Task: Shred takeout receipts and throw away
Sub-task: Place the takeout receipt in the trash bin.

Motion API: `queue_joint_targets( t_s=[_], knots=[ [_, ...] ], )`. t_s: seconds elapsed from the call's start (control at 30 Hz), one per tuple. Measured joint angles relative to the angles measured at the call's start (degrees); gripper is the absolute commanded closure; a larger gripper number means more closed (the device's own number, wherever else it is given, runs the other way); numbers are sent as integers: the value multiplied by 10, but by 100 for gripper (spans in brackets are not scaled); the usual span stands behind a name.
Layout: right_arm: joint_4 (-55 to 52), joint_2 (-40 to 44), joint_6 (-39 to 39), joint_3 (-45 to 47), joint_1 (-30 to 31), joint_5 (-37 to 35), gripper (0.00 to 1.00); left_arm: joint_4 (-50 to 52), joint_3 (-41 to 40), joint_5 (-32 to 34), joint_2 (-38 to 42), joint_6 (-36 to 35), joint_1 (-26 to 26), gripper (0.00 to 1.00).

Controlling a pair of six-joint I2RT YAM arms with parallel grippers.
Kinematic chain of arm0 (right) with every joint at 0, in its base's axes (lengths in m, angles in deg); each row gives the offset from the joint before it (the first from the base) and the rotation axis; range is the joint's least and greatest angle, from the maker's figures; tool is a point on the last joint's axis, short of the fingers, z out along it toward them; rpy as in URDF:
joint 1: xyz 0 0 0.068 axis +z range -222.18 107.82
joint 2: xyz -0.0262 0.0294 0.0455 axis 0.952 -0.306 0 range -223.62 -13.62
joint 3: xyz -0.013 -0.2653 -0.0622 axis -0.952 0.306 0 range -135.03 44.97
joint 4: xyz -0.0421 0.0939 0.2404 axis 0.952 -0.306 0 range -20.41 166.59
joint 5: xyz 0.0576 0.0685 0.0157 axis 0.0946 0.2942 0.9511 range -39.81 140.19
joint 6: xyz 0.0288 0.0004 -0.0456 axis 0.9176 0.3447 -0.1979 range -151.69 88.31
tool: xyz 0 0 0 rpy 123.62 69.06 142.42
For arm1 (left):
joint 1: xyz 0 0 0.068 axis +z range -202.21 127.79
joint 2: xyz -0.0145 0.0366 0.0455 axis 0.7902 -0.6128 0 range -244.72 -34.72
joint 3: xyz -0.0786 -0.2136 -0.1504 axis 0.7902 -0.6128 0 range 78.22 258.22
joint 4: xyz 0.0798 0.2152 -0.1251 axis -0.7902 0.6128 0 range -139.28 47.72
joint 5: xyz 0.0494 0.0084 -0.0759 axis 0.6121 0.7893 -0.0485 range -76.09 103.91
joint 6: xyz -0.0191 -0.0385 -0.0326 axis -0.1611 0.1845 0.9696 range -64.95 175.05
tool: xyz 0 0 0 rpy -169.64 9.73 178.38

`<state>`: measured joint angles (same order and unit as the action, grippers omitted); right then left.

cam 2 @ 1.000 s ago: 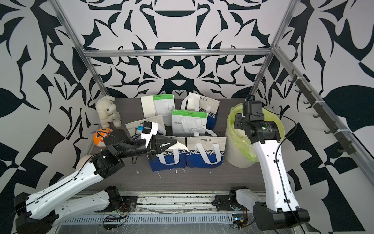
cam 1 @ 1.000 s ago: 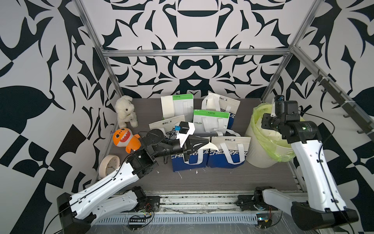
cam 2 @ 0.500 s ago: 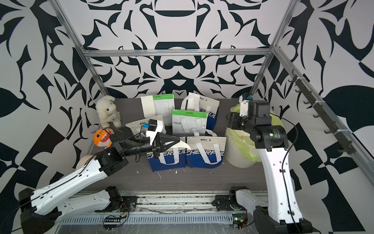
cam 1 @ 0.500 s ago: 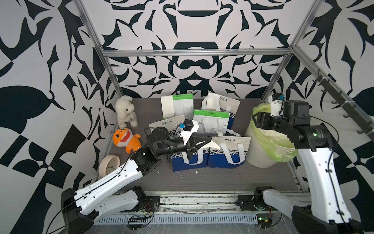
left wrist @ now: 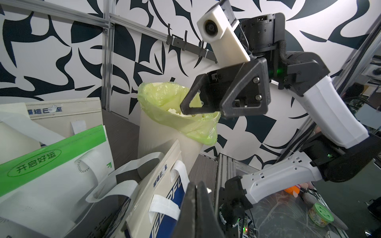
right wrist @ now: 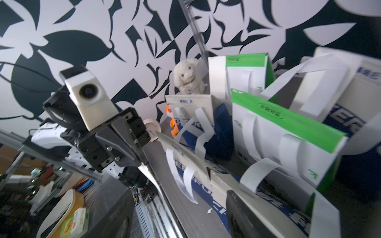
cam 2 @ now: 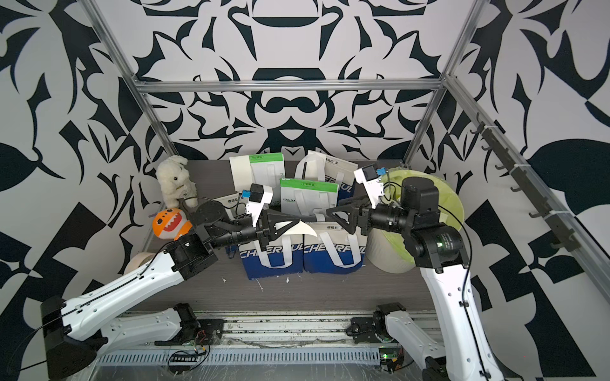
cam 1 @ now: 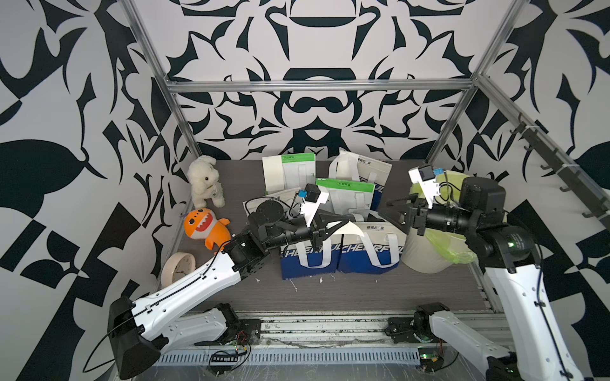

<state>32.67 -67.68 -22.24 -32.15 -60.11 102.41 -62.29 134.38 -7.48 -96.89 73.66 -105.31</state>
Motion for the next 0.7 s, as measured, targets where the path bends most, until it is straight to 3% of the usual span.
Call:
queue_joint_targets(
  t_s=[0.23,0.37,0.53,0.7],
  knots=[
    [9,-26,-11,21,126,-42,37,-5,15,6,-17,25,0,100],
    [29,-27,-6,31,147,-72,46,-9,17,7,-20,31,-1,100],
    [67,-27,13,48,150,-78,76,-12,17,7,-21,39,-2,100],
    [108,-25,47,67,151,-68,100,-18,17,7,-21,41,-2,100]
  ],
)
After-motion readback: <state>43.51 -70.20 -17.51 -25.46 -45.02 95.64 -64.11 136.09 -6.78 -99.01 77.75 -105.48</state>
